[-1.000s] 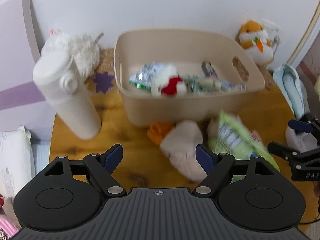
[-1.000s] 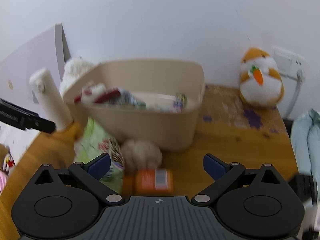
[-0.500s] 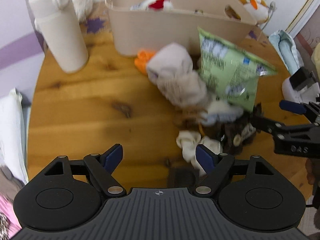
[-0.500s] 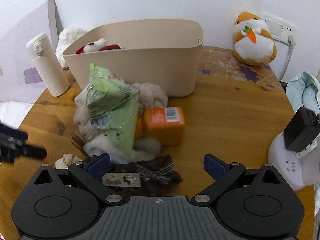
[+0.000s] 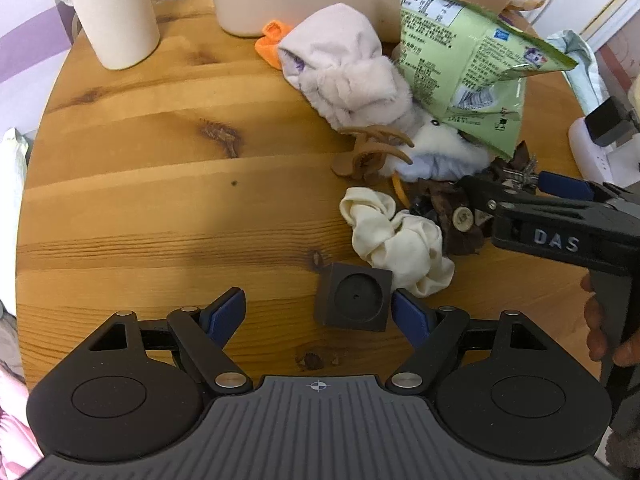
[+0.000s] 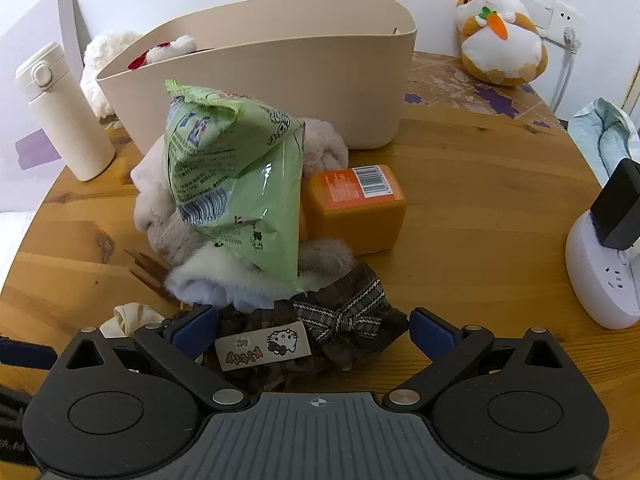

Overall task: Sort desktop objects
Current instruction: 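Grasp the black square item with the left gripper while the right grasps the brown plaid bow, then carry the black item and brown bow up over the beige basket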

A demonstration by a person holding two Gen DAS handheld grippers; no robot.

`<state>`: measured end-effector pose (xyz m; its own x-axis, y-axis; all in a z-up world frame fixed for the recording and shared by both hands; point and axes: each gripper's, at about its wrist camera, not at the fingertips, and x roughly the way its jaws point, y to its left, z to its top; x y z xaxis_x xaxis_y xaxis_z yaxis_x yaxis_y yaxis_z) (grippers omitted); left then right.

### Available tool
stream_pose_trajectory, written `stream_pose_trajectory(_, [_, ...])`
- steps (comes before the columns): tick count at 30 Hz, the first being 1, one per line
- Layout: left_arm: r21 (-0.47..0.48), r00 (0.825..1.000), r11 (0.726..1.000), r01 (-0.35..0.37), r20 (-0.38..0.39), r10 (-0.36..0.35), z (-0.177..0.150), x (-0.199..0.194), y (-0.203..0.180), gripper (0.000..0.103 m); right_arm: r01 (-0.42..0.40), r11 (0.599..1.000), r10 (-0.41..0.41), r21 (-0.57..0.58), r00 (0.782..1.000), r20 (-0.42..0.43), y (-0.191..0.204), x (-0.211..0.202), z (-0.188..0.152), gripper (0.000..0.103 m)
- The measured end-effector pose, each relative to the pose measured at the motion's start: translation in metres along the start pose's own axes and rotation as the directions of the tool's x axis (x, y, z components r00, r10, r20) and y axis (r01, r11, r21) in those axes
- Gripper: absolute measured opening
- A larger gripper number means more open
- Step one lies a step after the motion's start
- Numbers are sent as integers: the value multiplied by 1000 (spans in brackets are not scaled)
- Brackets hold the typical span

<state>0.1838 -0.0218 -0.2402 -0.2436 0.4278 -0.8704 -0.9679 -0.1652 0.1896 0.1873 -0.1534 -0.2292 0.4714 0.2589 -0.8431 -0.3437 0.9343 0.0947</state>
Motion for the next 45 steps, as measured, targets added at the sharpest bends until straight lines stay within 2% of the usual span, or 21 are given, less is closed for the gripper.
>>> stream_pose_trajectory(3, [-9,1000,1000,-2,-12,2,0,4,-1,81,-7,1000,7,12,1000,-22,-5,0,-2,103])
stream_pose_trajectory(8, [-43,999,999,-6,-32,4,-1,11,2,81,-29,991,36,129,998,-46,-22,-4,-13,103])
stream_pose_trajectory(11, [-53,999,998,-15,-35,13,-1,12,3,81,-24,991,30,135,998,-49,-24,-7,-16,103])
stream_pose_trajectory(14, [-67,999,998,-18,-35,16,-1,11,5,81,-2,997,7,79,998,-61,-18,-11,-15,103])
stream_pose_trajectory(18, [-77,999,997,-21,-27,19,-1,9,6,81,16,998,-19,-56,998,-60,-11,-18,-21,103])
stream_pose_trajectory(20, [-76,999,997,-23,-26,22,-1,8,5,81,12,997,-19,-78,996,-85,-17,-17,-21,103])
stream_pose_trajectory(22, [-74,999,997,-26,-25,24,-1,8,4,81,11,999,-17,-51,992,-125,-23,-18,-22,103])
stream_pose_trajectory(27, [-63,999,998,-26,-21,25,3,9,-4,81,-22,995,31,99,995,-93,-33,-23,-25,103])
stream_pose_trajectory(28, [-62,999,998,-26,-20,25,3,9,-5,80,-18,995,28,103,995,-94,-30,-21,-24,103])
stream_pose_trajectory(30, [-63,1000,998,-20,-23,18,3,12,-12,67,9,997,-1,74,995,-104,-23,-13,-23,103])
stream_pose_trajectory(31, [-62,999,998,-16,-30,14,4,13,-13,63,28,998,-21,53,993,-114,-19,-10,-24,103])
stream_pose_trajectory(33, [-51,999,998,-20,-29,18,4,17,-9,62,46,998,-41,32,991,-127,-16,-5,-26,95])
stream_pose_trajectory(35, [-46,999,999,-19,-29,17,4,17,-9,61,29,998,-21,54,990,-138,-17,-3,-29,90])
stream_pose_trajectory(37, [-42,1000,999,-14,-26,13,5,16,-8,57,38,998,-33,40,992,-121,-17,-6,-33,85])
stream_pose_trajectory(42, [-52,1000,999,-4,-18,3,4,13,-1,38,59,998,-58,7,993,-105,-21,-14,-36,54])
stream_pose_trajectory(45, [-71,1000,997,17,-20,-19,6,12,4,36,79,997,-78,6,992,-103,-24,-16,-36,41])
